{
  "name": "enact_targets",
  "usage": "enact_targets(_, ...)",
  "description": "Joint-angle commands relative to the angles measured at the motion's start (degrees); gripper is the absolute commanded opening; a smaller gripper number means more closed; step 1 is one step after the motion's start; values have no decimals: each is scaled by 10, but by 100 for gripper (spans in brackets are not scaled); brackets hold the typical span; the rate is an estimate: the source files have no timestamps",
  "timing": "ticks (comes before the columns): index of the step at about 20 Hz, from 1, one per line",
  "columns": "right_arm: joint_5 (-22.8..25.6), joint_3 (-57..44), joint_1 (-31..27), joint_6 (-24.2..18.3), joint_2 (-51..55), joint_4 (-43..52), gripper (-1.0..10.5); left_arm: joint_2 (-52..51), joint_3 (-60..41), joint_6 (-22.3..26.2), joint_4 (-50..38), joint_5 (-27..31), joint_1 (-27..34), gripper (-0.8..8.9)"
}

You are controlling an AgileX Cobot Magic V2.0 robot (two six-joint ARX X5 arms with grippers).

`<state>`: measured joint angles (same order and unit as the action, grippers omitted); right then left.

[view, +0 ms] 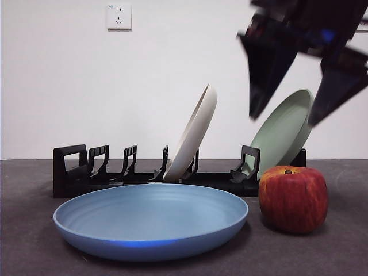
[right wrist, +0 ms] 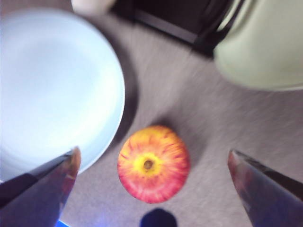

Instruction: Take the blue plate from the plate rack,put the plate on the table,take the apple from the table,put the apple in the plate

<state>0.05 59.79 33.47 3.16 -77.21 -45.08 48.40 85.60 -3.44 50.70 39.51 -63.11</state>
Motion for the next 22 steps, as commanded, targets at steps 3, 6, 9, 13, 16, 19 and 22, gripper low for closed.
enact_targets(3, 3, 1, 1, -3, -83, 0, 603, -14, 1, -1, 43, 39, 2, 409)
enact_targets(6, 0, 1, 1, -2, -130, 0, 599, -14, 1, -13, 72, 39, 2, 409)
enact_targets(9, -1, 1, 1, 19, -165, 0, 588, -14, 1, -15, 90, 39, 2, 409)
enact_targets(13, -2, 1, 1, 19, -172, 0, 36, -14, 1, -24, 108, 39, 2, 409)
enact_targets(16, -1, 1, 1, 19, -172, -1, -9, -13, 0, -27, 119, 39, 2, 409)
enact_targets(19, 0, 6, 5, 34, -144, -19, -10, -5, 0, -31, 122, 59, 2, 408)
enact_targets(22, 0, 19, 25, 50, -87, -18, -11, 20, -1, -43, 137, 113, 2, 408)
